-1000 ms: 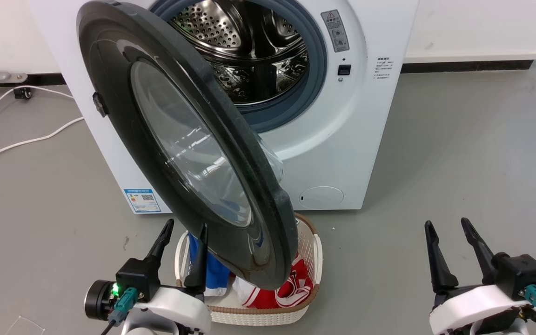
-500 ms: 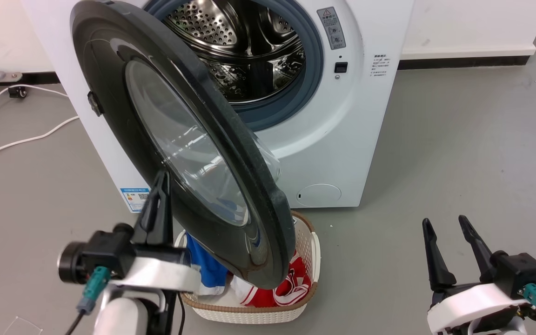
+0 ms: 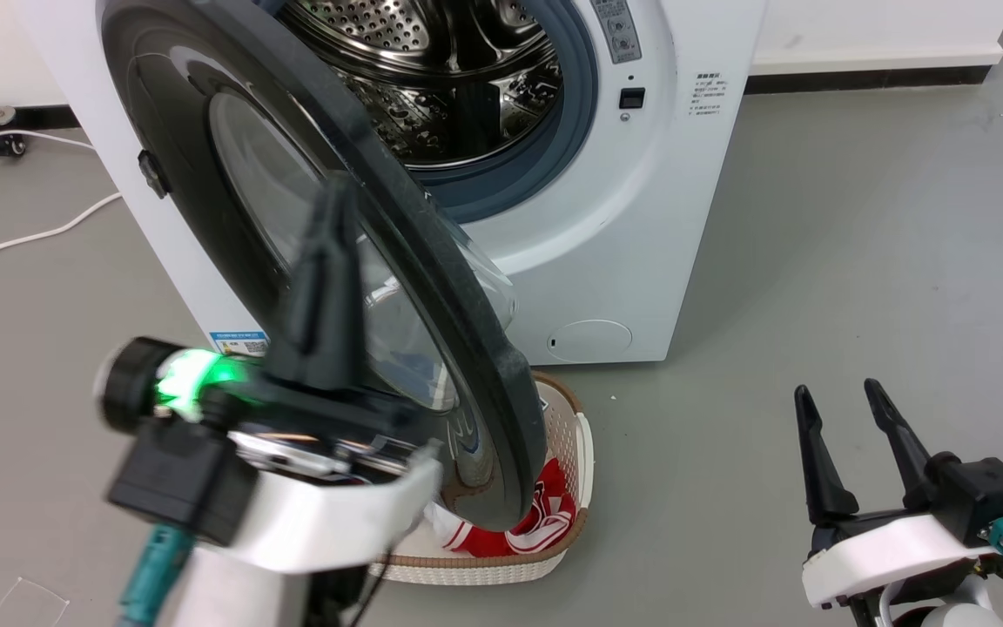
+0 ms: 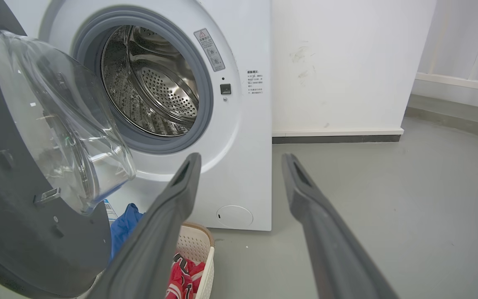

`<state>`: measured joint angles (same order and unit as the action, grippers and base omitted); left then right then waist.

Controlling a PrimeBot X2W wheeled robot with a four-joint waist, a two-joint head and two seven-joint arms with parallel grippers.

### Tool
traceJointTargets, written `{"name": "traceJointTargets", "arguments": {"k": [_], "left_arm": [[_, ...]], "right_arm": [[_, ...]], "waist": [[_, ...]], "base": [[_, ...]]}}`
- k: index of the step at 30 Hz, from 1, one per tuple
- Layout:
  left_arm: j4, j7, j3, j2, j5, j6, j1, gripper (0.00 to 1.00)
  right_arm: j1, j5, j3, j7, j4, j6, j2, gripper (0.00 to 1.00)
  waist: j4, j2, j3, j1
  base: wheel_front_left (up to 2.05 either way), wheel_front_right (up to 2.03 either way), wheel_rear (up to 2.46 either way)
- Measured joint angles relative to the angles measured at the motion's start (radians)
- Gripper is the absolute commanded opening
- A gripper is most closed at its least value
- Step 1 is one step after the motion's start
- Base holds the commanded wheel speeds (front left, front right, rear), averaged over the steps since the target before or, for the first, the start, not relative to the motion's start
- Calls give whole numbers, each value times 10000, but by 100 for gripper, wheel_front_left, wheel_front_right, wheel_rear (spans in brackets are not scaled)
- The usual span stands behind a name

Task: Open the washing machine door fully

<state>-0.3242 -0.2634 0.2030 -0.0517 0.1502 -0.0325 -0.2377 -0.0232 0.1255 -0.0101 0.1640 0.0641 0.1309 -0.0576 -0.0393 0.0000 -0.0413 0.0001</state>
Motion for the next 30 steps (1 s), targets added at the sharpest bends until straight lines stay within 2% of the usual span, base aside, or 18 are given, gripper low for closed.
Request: {"name": "traceJointTargets", "arguments": {"k": [4,8,13,16,18,22,30], "left_arm": [[-291,307,1216,4,291,-150,-61,0],[-176,1114,2451,8,715,-267,-69,0],[644,2456,3545,10,1250,-324,210,0],[1216,2871,4008,6,1638,-322,355,0],[1593,2949,4176,12,1860,-263,357,0],[2477,2763,4180,10,1971,134,356,0],[3992,2025,3524,8,2048,972,270,0]], "right_arm": [[-14,-17,50,13,0,0,10,100],[-32,12,102,-4,35,0,25,100],[-135,12,188,-21,58,0,36,100],[-135,17,197,-38,73,0,44,100],[-174,54,144,-63,100,0,52,100],[-251,65,123,-50,192,0,54,100],[-287,240,86,33,416,0,56,100]], "waist": [[-45,0,-101,0],[-75,0,-178,0],[-89,0,-256,0],[-100,0,-307,0],[-151,0,-351,0],[-292,0,-418,0],[-513,0,-486,0]], "base": [[0,0,0],[0,0,0],[0,0,0],[0,0,0],[0,0,0],[0,0,0],[0,0,0]]}}
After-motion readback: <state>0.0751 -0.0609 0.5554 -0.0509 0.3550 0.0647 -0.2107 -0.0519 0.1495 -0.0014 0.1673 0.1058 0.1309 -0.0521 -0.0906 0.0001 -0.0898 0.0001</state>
